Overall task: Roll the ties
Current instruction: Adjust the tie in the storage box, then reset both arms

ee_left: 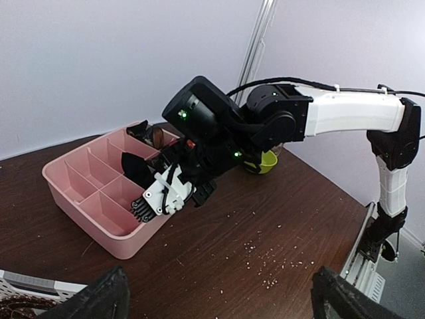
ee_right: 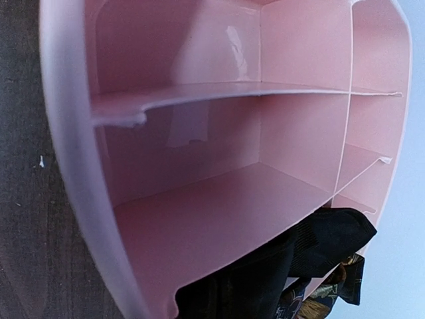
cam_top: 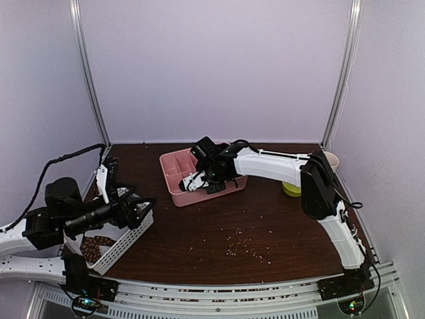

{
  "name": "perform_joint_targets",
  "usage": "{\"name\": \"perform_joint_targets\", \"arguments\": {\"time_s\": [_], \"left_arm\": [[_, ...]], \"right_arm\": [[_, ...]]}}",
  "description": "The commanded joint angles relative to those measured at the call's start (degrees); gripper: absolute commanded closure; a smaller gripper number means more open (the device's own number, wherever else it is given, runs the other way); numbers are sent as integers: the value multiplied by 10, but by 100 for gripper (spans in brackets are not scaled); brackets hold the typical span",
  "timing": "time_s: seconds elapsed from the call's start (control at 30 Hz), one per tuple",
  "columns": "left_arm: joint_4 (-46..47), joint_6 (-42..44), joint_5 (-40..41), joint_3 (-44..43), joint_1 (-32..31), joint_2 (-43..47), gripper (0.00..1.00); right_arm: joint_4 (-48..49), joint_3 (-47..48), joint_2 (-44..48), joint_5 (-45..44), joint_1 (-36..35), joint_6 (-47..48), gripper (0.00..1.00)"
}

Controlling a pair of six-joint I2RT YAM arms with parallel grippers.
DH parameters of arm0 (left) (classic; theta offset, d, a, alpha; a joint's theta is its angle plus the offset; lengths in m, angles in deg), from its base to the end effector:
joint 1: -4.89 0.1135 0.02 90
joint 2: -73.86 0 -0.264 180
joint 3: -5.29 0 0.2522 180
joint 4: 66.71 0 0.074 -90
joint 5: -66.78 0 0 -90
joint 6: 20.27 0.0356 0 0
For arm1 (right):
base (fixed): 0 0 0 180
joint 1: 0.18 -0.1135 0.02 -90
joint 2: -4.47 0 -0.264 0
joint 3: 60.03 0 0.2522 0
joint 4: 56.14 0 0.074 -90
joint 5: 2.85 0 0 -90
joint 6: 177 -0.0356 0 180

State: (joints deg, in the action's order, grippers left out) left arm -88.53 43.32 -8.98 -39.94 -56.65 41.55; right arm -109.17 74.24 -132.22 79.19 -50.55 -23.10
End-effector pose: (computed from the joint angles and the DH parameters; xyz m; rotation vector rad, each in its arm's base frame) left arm 0.0791 -0.1276 0.2942 0.3599 1.7744 -0.9076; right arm 0.3393 0.4020 0.1940 -2.1086 1.4279 -0.2692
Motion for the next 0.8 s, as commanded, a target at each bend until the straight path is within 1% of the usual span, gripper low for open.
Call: {"name": "perform_joint_targets", "arguments": {"time_s": [0.0, 0.07, 0.23, 0.33, 0.4, 0.6, 0.73, 0.77], "left_arm": [[9, 13, 9, 2, 4, -11, 2], [5, 17, 15, -2, 3, -21, 2], [-16, 28, 31, -24, 4, -43, 2], [-25, 34, 33, -36, 5, -52, 2], [-27, 34, 34, -40, 6, -57, 2], [-32, 29, 23, -51, 19, -79, 2], [-46, 19, -19, -64, 52, -109, 2], [-49, 16, -27, -67, 63, -117, 2]], "right_arm": [[9, 5, 32, -13, 0, -23, 91], [35, -14, 63, -9, -2, -33, 85], [134, -123, 162, 28, -1, -70, 62], [180, -162, 206, 46, -1, -107, 49], [198, -173, 226, 57, 1, -142, 43], [237, -189, 257, 93, 13, -276, 33], [275, -214, 284, 109, 18, -350, 18], [286, -224, 295, 113, 19, -370, 12]]}}
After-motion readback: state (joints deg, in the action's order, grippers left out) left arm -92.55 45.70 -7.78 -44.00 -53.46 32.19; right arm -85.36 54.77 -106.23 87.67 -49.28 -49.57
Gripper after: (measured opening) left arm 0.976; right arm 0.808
